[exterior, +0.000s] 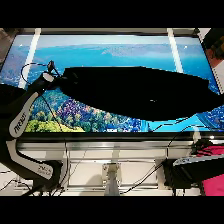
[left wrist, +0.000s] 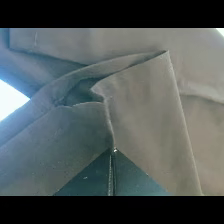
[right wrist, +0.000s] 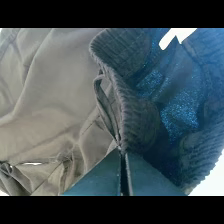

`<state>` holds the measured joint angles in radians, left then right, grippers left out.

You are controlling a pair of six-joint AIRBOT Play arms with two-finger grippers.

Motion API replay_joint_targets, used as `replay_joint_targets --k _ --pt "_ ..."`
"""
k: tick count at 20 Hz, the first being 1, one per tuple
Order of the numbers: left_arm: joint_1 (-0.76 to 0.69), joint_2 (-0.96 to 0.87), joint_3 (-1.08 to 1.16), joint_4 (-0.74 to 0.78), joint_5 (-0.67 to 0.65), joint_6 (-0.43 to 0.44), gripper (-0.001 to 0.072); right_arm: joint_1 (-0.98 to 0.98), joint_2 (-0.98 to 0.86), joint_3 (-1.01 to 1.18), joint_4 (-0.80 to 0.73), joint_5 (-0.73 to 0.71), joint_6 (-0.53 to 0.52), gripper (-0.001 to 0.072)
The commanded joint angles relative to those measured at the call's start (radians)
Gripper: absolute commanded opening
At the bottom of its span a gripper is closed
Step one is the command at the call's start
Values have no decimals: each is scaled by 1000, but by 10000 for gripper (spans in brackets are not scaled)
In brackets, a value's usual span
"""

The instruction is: Fold the clothes and pants, and hang the long-sleeved shirts on hangers.

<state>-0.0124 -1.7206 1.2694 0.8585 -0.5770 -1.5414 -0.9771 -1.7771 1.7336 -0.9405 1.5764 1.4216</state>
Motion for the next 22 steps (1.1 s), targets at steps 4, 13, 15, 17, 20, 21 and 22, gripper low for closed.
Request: replay_joint_targets --k 4,13,15,17,20,21,22 --pt "32 87 26 5 -17 100 4 -1 0 1 60 -26 2 15" --pt "166 497 26 101 -98 177 4 21 2 101 451 -8 37 16" --pt "197 531 26 221 -268 165 4 21 5 134 374 37 44 16" --pt "216 550 14 363 -458 135 4 21 8 132 248 104 46 16" --pt "227 627 -110 446 -520 135 4 15 10 101 81 187 70 15" --pt "230 659 -174 447 -520 135 4 8 11 75 60 208 70 16" --pt "233 686 -240 447 -520 135 4 1 14 39 47 228 69 15"
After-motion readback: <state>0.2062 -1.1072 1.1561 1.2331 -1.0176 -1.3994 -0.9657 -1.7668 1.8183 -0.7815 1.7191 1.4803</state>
